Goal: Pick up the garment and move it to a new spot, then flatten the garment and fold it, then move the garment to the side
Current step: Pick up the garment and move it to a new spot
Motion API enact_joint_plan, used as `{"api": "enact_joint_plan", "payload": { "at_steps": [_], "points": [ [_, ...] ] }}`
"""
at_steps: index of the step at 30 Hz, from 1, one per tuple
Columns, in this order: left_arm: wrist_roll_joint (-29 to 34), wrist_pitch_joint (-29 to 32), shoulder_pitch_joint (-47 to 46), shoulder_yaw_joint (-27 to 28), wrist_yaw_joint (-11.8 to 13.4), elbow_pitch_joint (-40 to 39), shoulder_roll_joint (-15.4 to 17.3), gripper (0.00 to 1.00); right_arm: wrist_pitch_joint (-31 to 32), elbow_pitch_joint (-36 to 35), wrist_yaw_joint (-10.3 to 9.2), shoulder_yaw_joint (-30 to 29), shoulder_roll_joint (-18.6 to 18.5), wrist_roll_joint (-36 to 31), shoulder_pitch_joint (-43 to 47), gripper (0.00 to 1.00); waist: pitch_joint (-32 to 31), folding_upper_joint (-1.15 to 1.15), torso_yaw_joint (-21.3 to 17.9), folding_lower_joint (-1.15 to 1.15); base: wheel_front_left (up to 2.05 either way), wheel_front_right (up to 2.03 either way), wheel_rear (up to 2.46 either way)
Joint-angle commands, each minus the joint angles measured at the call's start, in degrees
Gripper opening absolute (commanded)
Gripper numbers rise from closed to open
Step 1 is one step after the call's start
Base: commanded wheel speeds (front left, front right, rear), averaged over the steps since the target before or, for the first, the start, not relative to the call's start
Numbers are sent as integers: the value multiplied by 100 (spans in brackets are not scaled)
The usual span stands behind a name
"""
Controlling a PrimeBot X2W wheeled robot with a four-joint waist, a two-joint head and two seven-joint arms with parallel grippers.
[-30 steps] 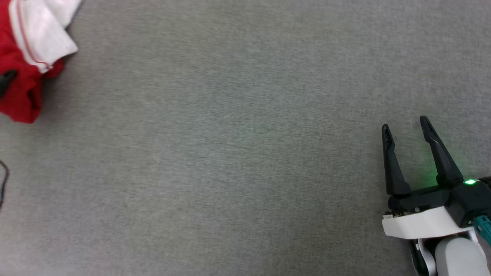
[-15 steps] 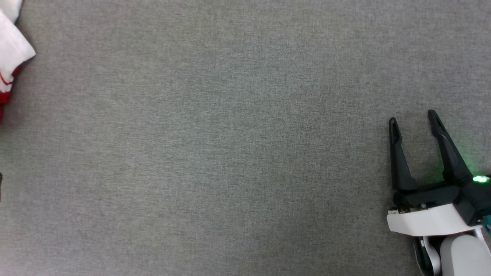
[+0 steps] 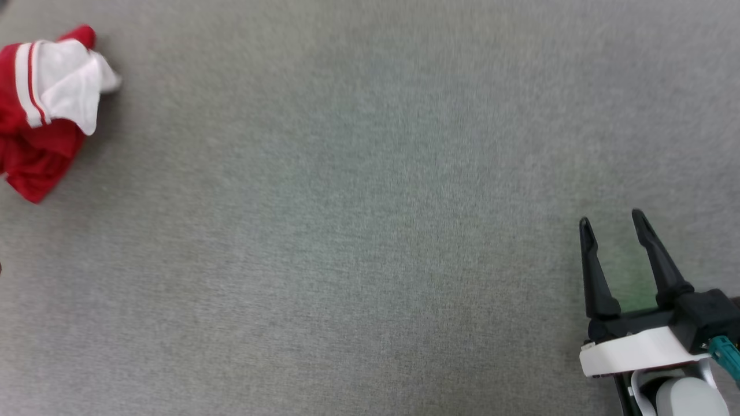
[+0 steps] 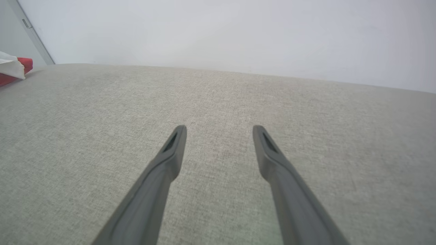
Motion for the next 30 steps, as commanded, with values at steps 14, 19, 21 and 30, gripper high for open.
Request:
{"api": "enact_joint_plan", "payload": {
  "at_steps": [14,19,21,30],
  "points": [
    [628,-1346,-410,-582,-7,-1274,-115,0,-10,290,-4,31,-4,351,493,100,-1703,0,-64,0,0,0,0],
    [927,-1649,-535,-871,45,-1653,-525,0,-10,292,-4,56,-5,429,557,100,-1921,0,-299,0,0,0,0],
    [1003,-1728,-552,-979,125,-1809,-754,0,-10,283,-4,48,-4,446,597,100,-1972,0,-420,0,0,0,0],
    [1525,-2007,-238,-1739,401,-2280,-1630,0,-10,224,-4,-3,-4,496,629,100,-1974,0,-1088,0,0,0,0]
  ]
}}
